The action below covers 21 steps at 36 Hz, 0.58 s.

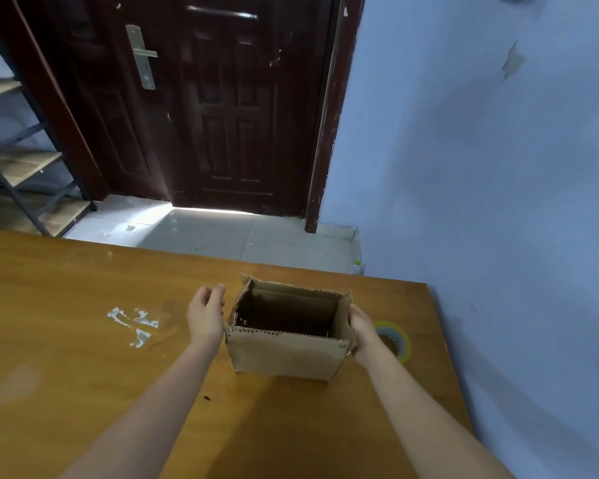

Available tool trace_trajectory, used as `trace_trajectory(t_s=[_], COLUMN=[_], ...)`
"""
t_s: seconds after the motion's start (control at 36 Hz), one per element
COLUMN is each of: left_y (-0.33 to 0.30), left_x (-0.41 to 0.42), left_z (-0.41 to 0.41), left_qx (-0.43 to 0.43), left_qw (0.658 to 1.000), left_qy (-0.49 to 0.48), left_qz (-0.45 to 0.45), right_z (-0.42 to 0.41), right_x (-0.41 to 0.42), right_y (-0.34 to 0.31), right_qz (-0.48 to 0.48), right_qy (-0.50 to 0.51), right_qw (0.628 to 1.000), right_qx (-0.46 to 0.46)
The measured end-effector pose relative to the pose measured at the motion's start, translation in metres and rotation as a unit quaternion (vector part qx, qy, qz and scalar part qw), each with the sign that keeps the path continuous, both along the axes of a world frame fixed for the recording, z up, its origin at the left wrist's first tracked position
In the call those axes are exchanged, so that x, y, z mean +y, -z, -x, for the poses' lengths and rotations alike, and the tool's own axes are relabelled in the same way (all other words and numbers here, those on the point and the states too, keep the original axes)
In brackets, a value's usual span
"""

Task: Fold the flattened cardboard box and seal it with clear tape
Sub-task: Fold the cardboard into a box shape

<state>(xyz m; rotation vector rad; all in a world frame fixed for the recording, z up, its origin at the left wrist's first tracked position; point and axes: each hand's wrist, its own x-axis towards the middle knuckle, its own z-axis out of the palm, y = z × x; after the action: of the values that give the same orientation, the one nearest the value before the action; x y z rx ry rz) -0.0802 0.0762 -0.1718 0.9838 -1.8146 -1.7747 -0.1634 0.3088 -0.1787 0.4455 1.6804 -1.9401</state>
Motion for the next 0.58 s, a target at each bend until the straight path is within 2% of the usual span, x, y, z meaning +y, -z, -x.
trace_trajectory(t_s=[0.25, 0.39, 0.58], left_y=[-0.008, -0.006, -0.001], left_x=[0.002, 0.012, 0.021], left_z=[-0.004, -0.010, -0.022], left_qx=[0.042, 0.042, 0.048], left_qw=[0.995, 0.993, 0.982], left_qy=[0.089, 0.105, 0.181], left_qz=[-0.010, -0.025, -0.029], right_z=[-0.012, -0.029, -0.046], right_x=[0.024, 0.020, 0.010], right_y=[-0.002, -0.016, -0.029], right_qz=[-0.011, -0.014, -0.100], right_qy=[-0.041, -0.087, -0.154], right_qw=[0.993, 0.988, 0.970], right_qx=[0.108, 0.125, 0.162])
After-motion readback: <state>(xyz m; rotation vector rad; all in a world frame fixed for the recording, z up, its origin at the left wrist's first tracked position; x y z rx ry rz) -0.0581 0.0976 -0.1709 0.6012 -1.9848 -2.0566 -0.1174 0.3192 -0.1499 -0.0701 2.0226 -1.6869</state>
